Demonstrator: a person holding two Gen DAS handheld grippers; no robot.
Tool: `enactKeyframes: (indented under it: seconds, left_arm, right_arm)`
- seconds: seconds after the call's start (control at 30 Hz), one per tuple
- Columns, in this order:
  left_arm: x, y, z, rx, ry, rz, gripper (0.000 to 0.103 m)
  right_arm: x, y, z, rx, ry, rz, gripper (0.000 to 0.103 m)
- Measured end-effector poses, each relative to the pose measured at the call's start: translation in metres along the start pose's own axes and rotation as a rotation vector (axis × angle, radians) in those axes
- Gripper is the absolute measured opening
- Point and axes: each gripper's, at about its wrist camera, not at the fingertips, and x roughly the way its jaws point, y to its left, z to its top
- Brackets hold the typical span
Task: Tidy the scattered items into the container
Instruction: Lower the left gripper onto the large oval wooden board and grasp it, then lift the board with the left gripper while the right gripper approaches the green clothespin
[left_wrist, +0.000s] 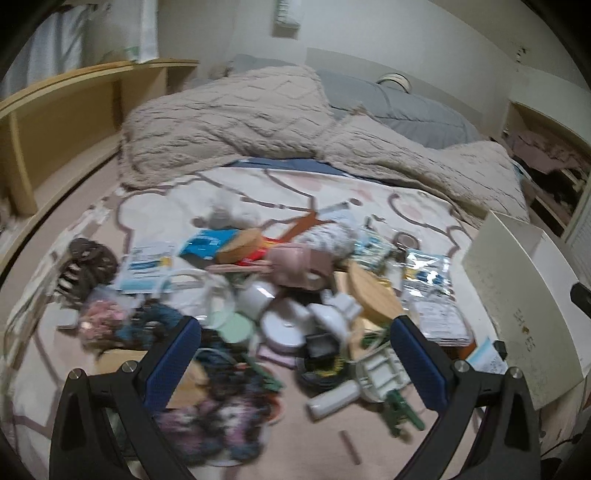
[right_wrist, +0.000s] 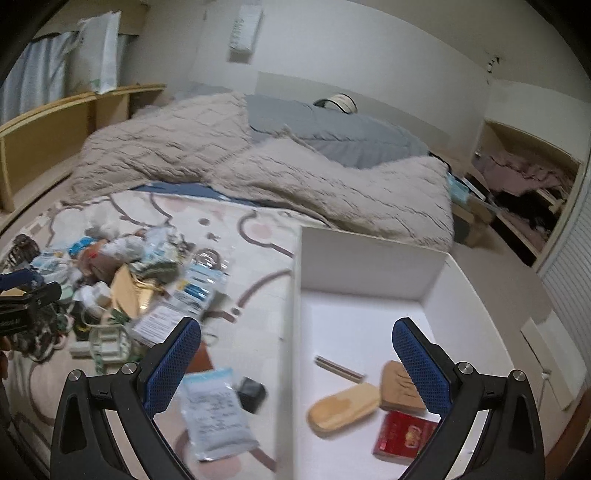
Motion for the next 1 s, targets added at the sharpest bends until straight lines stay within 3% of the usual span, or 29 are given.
enactKeyframes:
  seconds: [0.3, 0.53, 0.8, 1.0]
  left_arm:
    - [-0.019, 0.065, 0.000, -0.117, -0.042, 0.099, 0.103]
    - [-0.020, 0.105, -0.013, -0.186, -0.015, 0.200, 0.103]
    - [-0.016, 0.128, -0.024, -0.251, 0.029, 0.224, 0.103]
    - [-0.010, 0.124, -0.027, -0.260, 0.047, 0.169, 0.103]
  right_arm:
    - [0.007, 0.035, -0.003, -0.050, 0.007, 0.068, 0.103]
    - [0.021, 0.060, -0.010, -0.075, 0.029, 0.125, 0.103]
    - [0.034, 0.080, -0.021, -0.052, 0.068, 0.231, 0.103]
    - [0.042, 0.099, -0.032, -0.046, 0.115, 0.346, 0.103]
